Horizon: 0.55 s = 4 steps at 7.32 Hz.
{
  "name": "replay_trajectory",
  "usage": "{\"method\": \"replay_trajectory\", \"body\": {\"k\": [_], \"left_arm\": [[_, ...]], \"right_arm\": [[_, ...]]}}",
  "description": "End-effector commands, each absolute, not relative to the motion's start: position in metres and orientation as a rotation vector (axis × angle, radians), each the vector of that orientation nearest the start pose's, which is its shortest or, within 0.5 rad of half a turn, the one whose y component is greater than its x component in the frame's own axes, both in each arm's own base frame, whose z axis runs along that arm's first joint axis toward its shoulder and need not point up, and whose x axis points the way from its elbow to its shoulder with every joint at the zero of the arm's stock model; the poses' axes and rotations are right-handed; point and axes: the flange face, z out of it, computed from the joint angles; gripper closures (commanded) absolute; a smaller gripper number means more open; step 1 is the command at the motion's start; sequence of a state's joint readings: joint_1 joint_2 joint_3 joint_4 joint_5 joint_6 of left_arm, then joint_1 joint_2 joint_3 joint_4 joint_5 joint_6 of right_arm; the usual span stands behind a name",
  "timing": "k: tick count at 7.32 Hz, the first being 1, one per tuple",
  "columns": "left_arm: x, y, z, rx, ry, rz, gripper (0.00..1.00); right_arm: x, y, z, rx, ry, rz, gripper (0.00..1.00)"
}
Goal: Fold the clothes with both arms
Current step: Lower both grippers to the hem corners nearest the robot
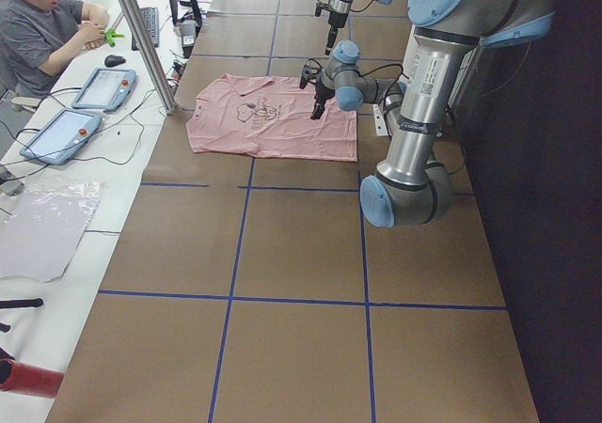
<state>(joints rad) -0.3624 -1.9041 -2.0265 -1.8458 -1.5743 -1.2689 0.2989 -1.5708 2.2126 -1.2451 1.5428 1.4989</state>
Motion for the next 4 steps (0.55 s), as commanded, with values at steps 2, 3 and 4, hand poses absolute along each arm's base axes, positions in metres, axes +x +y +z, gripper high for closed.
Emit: {"method": "replay_trajectory", "body": {"k": [2, 3, 4], "left_arm": [[0.479, -0.253, 0.317, 0.179, 0.924, -0.101, 0.40], [0.487, -0.234, 0.326, 0.155, 0.911, -0.118, 0.45], [0.488, -0.228, 0.332, 0.153, 0.901, -0.116, 0.47]], "right_arm": [[-0.430, -0.200, 0.326, 0.208, -0.959, 0.241, 0.15], [-0.434, -0.192, 0.326, 0.220, -0.961, 0.245, 0.15], [-0.435, -0.189, 0.325, 0.224, -0.963, 0.244, 0.15]]}}
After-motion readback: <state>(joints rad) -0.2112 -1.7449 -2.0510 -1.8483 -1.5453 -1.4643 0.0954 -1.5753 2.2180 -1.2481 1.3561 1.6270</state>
